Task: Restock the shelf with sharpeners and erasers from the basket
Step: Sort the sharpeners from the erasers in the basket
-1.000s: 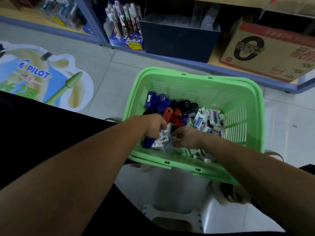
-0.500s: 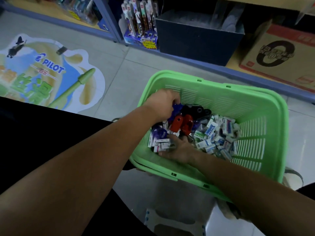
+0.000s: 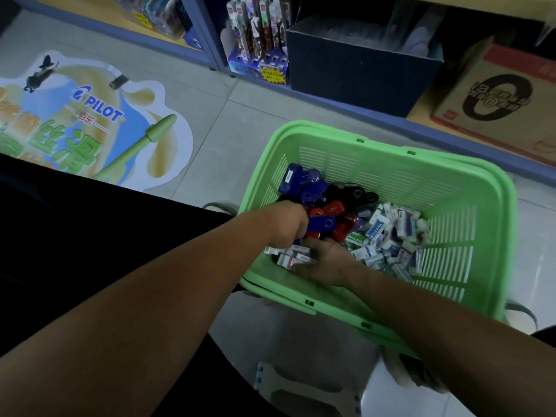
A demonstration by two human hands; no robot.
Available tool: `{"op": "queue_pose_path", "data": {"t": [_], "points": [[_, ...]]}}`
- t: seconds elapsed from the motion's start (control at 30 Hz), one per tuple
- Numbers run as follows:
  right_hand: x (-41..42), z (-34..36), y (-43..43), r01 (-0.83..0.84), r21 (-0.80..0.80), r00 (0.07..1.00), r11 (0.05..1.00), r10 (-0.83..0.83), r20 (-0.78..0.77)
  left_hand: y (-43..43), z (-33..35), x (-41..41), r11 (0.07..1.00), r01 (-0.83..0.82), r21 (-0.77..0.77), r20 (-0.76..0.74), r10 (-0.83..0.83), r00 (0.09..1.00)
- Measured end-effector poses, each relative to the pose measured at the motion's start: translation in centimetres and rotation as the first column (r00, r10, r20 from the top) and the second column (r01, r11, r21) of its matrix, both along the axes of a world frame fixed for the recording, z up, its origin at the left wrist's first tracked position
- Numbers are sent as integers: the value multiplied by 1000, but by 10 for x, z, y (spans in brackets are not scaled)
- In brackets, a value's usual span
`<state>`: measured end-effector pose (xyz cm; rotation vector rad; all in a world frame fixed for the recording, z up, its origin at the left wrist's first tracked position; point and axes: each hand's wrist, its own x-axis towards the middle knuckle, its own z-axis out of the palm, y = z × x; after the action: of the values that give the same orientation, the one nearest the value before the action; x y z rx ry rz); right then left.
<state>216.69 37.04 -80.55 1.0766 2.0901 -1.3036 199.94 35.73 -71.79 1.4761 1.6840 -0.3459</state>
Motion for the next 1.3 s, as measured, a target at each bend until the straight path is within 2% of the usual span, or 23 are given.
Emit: {"op": "queue_pose_path", "data": {"t": [0.1,0.17,0.3,0.4,0.47,0.5,0.6,0.67,0.77,0.83,0.9,0.97,1.07,1.13,1.23,1.3], "points": [[15,-3,9,36,-103,997,994,-43,-69,-11,-15,7,983,128,-129,-101,-142,985],[23,-3,17,87,-197,992,977,-102,-69,-14,-22,9,969,191,-157,-159,-216,964],[42,5,36,144,-306,989,941,-135,53,-15,-29,10,961,214,-177,-157,-242,957],[57,19,55,95,-352,990,931,-50,136,-15,-35,18,950,235,-205,-187,-274,943],[63,33,69,-7,-349,969,937,92,227,-15,-35,21,952,216,-217,-185,-257,949],[64,39,73,-81,-290,950,954,162,269,-15,-34,22,958,194,-211,-172,-232,957],[65,50,77,-277,72,902,958,233,362,-21,-33,28,962,106,-251,-108,-137,985],[69,56,74,-346,222,866,911,220,450,-24,-37,37,948,115,-298,-145,-164,976],[70,63,63,-484,361,792,797,225,567,-21,-44,45,955,128,-267,-177,-179,968],[67,63,52,-486,496,847,719,248,470,-19,-41,46,958,168,-235,-201,-217,955],[62,60,41,-361,534,931,765,257,260,-20,-38,45,964,202,-173,-249,-241,938],[55,55,34,-285,498,958,819,268,106,-20,-39,43,986,142,-88,-252,-160,954],[46,40,26,-314,448,947,837,312,82,-20,-40,37,999,-31,27,-220,37,975],[45,30,23,-298,419,954,858,278,110,-20,-41,31,997,-72,39,-190,78,979],[46,16,22,-297,471,955,830,264,136,-22,-44,31,1000,-11,8,-220,12,975],[45,11,25,-210,492,977,845,192,87,-24,-46,36,998,65,-2,-299,-63,952]]}}
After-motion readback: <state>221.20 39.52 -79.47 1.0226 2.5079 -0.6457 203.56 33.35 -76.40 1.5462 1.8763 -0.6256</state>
